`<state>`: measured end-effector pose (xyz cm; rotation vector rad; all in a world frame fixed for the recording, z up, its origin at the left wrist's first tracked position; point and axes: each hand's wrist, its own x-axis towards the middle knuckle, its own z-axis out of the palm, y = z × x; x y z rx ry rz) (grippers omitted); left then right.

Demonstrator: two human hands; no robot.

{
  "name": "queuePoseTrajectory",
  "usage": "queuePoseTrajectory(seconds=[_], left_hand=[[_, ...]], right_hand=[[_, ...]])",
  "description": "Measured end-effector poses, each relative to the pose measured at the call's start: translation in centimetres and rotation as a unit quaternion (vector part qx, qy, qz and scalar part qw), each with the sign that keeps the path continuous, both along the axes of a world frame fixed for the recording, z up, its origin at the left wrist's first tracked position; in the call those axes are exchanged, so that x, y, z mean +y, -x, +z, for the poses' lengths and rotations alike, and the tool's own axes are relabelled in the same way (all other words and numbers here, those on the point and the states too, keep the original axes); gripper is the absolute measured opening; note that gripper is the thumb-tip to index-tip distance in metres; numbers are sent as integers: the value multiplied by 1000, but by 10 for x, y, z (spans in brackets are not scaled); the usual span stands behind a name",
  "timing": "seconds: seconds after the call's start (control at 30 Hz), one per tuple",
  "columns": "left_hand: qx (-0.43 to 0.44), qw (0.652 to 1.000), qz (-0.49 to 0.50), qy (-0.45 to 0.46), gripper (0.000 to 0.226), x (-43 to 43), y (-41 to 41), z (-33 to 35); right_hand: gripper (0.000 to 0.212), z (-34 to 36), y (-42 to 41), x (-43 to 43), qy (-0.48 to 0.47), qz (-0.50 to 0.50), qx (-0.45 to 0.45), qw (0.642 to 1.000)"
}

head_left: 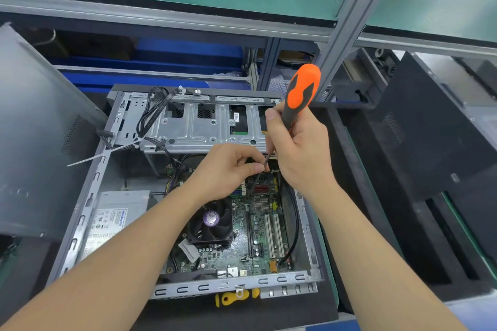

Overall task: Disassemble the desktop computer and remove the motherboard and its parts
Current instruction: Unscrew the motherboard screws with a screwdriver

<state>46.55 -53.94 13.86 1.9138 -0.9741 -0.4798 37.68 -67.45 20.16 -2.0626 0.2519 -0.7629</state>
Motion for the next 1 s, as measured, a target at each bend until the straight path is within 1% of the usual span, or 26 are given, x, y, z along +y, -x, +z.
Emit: queuePoseTrajectory(seconds=[0.33,0.43,0.5,0.57,0.6,0.67,0.7,0.77,0.83,0.87,0.93,0.97,1.0], left_hand=[[-3,1000,-4,6,19,1,-2,-4],[14,999,-15,26,13,3,-5,-3],[23,998,-27,52,14,3,-5,-3],[22,997,-34,68,13,4,-4,-2],[21,997,-33,70,14,4,-4,-2],[22,997,-30,65,15,4,-2,-2],[23,997,-31,60,15,4,-1,-1],[29,998,-34,52,16,4,1,0],[36,998,-31,46,19,4,5,1],[39,998,-28,42,20,4,6,2],[45,998,-22,31,21,3,8,2],[48,998,-19,26,21,2,9,3],[51,998,-16,22,21,2,10,3]], right_hand=[[20,1,1,1,6,5,15,1000],[18,5,1,-4,-3,50,63,997],[18,10,1,-4,-30,86,95,991],[19,15,3,-1,-40,93,120,988],[21,19,4,1,-26,85,136,987],[28,28,8,3,28,61,170,983],[33,35,9,3,66,42,173,982],[41,57,11,4,133,-1,138,981],[44,86,10,7,186,-46,109,975],[43,100,8,8,235,-72,120,962],[43,123,2,12,356,-116,189,908],[43,130,-2,15,393,-125,233,881],[44,136,-5,18,408,-124,274,862]])
